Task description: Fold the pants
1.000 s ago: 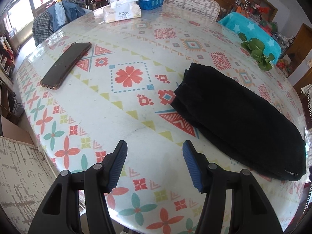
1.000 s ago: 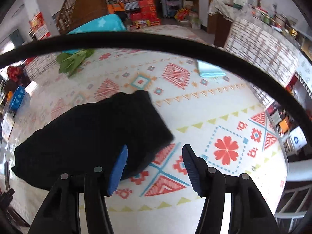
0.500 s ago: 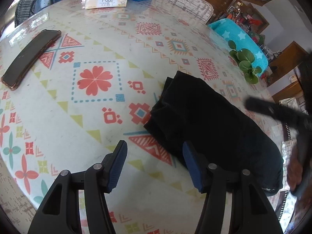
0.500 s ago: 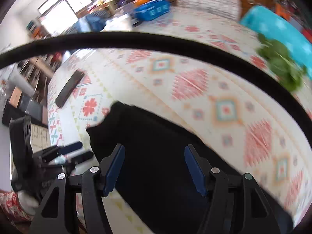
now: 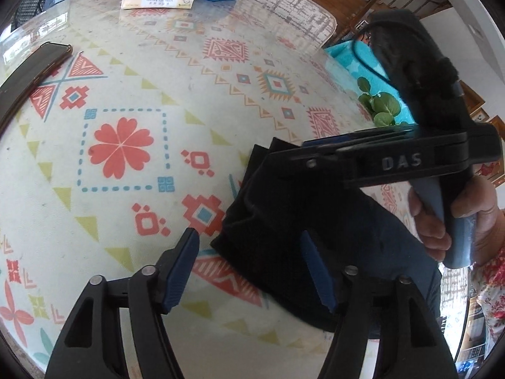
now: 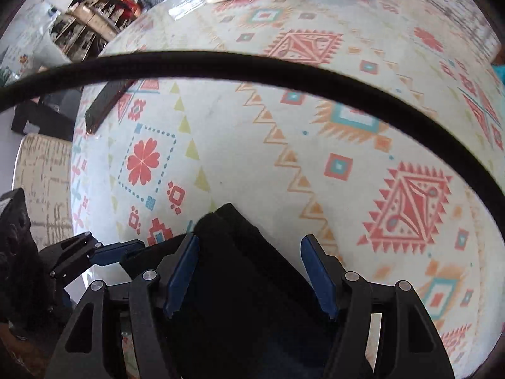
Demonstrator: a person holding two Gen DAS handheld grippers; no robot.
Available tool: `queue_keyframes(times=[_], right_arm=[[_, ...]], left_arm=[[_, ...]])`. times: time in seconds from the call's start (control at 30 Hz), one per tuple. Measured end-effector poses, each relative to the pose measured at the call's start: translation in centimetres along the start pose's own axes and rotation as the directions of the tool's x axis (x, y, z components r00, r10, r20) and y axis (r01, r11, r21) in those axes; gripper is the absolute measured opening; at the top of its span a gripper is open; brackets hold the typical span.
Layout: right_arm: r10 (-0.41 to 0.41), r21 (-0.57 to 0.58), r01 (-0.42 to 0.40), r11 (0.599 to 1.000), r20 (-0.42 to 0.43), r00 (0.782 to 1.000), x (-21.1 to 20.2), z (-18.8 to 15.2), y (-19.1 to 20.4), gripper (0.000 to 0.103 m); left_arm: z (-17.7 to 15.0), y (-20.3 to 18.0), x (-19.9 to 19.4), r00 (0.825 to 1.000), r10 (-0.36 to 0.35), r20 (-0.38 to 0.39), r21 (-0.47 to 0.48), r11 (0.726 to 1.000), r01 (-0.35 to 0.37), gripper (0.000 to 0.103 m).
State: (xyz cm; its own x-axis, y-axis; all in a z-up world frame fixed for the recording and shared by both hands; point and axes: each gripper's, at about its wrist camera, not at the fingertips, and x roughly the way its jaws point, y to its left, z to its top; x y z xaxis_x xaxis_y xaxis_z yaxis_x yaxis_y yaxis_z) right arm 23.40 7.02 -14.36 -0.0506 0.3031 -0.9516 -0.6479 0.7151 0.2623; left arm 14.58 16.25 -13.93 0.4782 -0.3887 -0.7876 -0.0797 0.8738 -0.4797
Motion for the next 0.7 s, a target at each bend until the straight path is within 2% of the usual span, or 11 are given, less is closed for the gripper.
queue_keyframes(times=[0.17,0.27,0.3,0.33,0.37,0.4,0.53,0.7], right_arm=[[-0.018,-0.085,0.015,0.996,-0.032,0.999,0.7,0.9,1.2,0.071],[-0.073,-0.149,0.064,0.987,-0.058,0.996,0.9,0.8,2.2,0.068],[-0.112,-0.175,0.100,0.980,-0.066,0.991,1.1,0.8,2.6,0.064],[-0.146,-0.196,0.130,0.972,-0.068,0.987,1.3,0.8,3.1,0.049],[-0.154,-0.207,0.136,0.969,-0.070,0.986,1.2,0.7,3.4,0.036],[-0.154,-0.207,0.134,0.969,-0.082,0.985,1.3,0.7,3.6,0.033],[-0.168,-0.218,0.144,0.965,-0.098,0.981,1.5,0.3,4.3,0.025],[-0.152,-0.159,0.140,0.977,-0.071,0.986,0.6,0.0,4.2,0.024]], left_arm=[[-0.7,-1.1,0.7,0.999,-0.034,0.025,0.042,0.999,0.032,0.068],[-1.3,-2.0,1.0,0.999,-0.031,0.039,0.091,0.995,0.028,0.068],[-1.4,-2.3,1.1,0.999,-0.018,0.040,0.108,0.994,0.013,0.065],[-1.3,-2.6,1.3,0.999,-0.010,0.032,0.130,0.992,0.006,0.057],[-1.2,-2.8,1.5,1.000,0.010,0.023,0.154,0.988,-0.013,0.035],[-1.1,-2.8,1.8,0.999,0.035,0.017,0.172,0.984,-0.037,0.025],[-0.2,-1.8,1.9,0.999,-0.013,-0.031,0.149,0.989,0.017,0.019],[0.2,-1.9,1.5,0.998,-0.040,-0.050,0.156,0.987,0.047,0.015]])
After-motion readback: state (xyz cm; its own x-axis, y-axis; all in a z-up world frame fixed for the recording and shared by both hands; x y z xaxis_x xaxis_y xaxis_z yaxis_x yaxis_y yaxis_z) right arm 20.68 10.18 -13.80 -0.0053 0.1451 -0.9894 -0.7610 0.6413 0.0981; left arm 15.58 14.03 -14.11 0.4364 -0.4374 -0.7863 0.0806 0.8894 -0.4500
